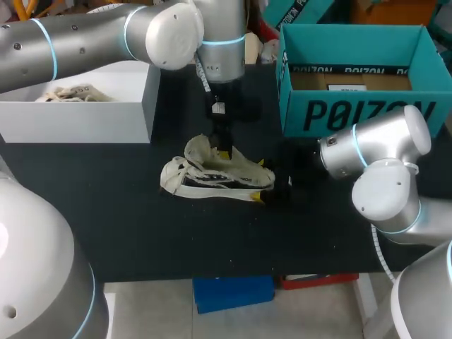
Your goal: Take the shoe out of the shoebox, open the shoe tongue, remove and reinsert the insole, then place the shoe into the shoebox
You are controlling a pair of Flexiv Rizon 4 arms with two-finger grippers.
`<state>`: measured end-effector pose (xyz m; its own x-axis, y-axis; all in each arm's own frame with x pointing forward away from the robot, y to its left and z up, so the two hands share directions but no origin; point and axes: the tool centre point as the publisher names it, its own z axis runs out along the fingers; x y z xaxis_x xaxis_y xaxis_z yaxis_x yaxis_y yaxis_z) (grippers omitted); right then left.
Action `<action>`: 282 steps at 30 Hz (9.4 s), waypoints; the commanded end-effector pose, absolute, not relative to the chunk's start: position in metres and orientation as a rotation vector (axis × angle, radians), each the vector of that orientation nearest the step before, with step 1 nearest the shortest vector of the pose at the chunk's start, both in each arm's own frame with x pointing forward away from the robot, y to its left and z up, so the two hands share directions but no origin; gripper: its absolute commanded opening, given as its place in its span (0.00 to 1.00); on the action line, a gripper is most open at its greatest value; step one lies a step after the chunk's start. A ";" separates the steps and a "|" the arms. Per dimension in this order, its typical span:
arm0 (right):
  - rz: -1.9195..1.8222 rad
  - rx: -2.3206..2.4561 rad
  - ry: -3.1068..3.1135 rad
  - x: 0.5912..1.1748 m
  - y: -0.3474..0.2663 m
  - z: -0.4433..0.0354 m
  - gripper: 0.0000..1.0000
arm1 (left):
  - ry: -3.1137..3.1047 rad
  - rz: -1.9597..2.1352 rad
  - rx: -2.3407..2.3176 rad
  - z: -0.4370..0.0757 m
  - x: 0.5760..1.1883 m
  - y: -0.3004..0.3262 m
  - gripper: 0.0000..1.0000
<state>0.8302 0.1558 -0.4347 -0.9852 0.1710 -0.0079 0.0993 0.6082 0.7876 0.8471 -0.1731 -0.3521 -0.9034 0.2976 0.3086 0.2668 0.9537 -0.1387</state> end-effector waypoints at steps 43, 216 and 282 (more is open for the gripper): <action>1.335 0.233 2.743 0.830 0.155 -0.436 0.00 | -2.764 0.188 -0.368 -0.411 0.803 -0.173 0.00; 1.335 0.233 2.743 0.830 0.155 -0.436 0.00 | -3.263 0.946 -0.717 -0.334 0.801 -0.229 0.00; 1.335 0.233 2.743 0.830 0.155 -0.436 0.00 | -2.209 1.966 0.062 -0.066 0.680 -0.189 0.00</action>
<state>0.8301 0.1552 -0.4338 -0.9852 0.1714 -0.0081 0.0992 0.6076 0.7880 0.6826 -0.2156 -0.0774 -0.9815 0.0939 0.1670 -0.1561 0.1135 -0.9812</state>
